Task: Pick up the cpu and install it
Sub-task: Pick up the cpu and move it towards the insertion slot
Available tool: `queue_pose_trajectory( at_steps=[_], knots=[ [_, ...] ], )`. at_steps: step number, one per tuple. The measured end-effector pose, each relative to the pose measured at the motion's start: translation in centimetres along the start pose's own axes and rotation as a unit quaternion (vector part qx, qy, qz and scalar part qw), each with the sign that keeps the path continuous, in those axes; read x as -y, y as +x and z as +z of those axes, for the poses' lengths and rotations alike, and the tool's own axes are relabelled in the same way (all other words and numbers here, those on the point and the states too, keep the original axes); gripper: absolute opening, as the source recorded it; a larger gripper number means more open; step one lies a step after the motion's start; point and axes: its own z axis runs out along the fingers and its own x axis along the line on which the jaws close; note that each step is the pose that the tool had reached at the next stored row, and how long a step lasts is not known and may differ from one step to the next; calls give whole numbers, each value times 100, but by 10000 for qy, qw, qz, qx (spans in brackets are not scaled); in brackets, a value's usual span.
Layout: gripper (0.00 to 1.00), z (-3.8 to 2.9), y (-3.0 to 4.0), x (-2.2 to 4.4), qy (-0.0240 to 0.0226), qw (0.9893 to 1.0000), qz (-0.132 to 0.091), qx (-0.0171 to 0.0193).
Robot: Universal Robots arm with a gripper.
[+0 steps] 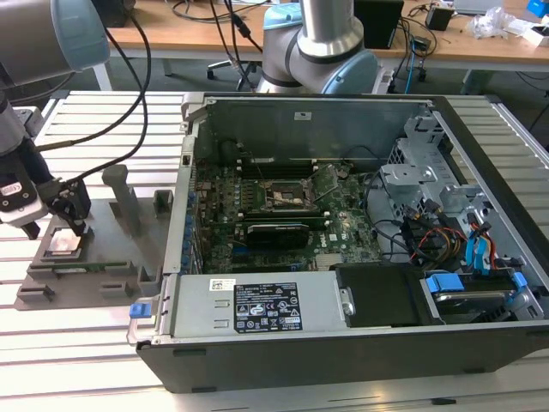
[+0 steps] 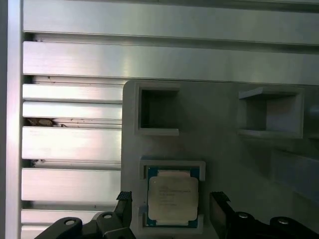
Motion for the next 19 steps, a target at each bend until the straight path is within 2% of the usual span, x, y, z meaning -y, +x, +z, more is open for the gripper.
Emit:
queue_pose_trajectory(
  at_steps=[13,19],
  knots=[
    [72,122,3,-3,0,10000,0,0],
    [72,147,-21,-3,-1,10000,-7,1]
  ],
)
